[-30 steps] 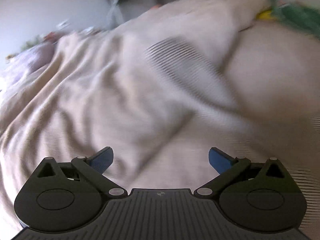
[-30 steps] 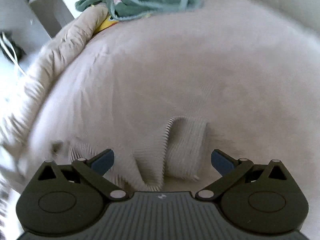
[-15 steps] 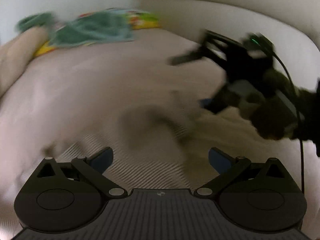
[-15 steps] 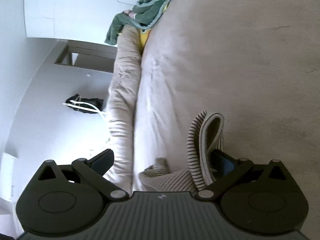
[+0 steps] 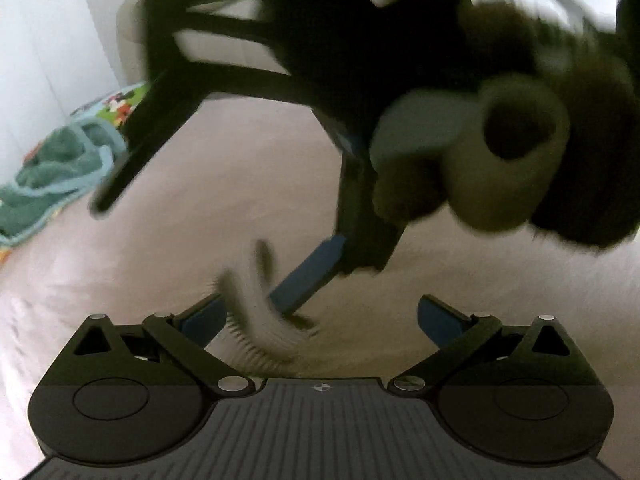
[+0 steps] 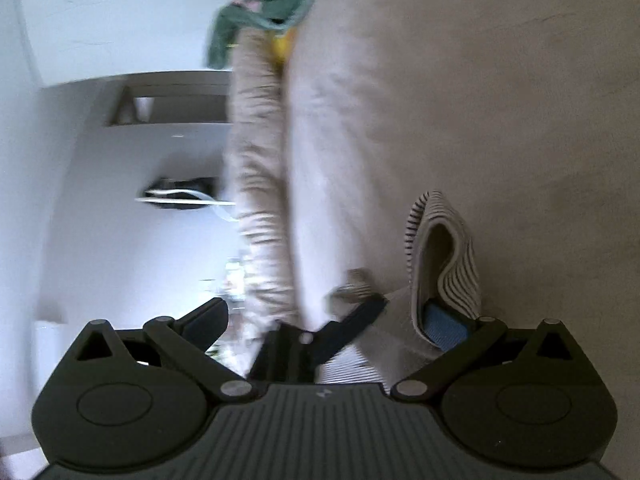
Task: Fold clothes
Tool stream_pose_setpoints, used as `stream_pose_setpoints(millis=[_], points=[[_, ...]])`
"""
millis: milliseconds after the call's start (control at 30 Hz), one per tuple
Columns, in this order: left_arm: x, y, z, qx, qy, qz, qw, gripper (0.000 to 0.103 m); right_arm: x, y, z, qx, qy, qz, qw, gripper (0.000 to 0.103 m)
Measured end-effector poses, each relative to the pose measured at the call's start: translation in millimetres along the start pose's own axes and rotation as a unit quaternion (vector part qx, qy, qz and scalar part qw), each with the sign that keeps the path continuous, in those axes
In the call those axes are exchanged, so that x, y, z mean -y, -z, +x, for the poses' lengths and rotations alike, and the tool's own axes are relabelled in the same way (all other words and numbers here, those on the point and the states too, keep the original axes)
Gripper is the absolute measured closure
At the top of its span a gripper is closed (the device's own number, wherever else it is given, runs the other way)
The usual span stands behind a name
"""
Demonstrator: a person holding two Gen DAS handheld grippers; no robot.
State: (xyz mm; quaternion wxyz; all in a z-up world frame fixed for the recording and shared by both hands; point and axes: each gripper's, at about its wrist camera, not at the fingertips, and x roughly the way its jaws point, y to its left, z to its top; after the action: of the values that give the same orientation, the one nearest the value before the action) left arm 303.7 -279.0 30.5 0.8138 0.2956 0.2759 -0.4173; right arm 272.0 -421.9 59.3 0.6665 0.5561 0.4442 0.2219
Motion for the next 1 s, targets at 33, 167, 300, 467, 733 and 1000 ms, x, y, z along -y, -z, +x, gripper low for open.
stream_pose_setpoints(millis=[33,167,300,467,733,1000], points=[[2.1,0.7,5.8,-0.007,-0.004,0.007,0.9999,0.0,2.3,-2.8,1.5,-0.002,0.007,0.002,1.0,0.0],[10.5,2.2,28.0,-0.027,0.01,0.015,0.9995,0.0,12.0,-13.8,7.9,-0.01,0.036,0.012,0.999,0.0],[24.7,-0.9,53.1,-0.049,0.006,0.038,0.998,0.0,32.7,-18.3,21.3,-0.031,0.024,0.052,0.998,0.0],[51.0,-16.4,31.6,0.006,-0.023,0.093,0.9954,0.0,11.0,-4.6,-4.0,-0.037,-0.017,0.019,0.999,0.0],[78.9,-57.3,-32.7,0.159,0.025,0.069,0.9846,0.0,-57.6,25.7,-136.3,0.117,0.004,-0.075,0.99,0.0],[38.8,42.0,-108.3,0.057,0.019,-0.099,0.9932,0.0,-64.5,103.5,-154.5,0.18,0.16,-0.087,0.967,0.0]])
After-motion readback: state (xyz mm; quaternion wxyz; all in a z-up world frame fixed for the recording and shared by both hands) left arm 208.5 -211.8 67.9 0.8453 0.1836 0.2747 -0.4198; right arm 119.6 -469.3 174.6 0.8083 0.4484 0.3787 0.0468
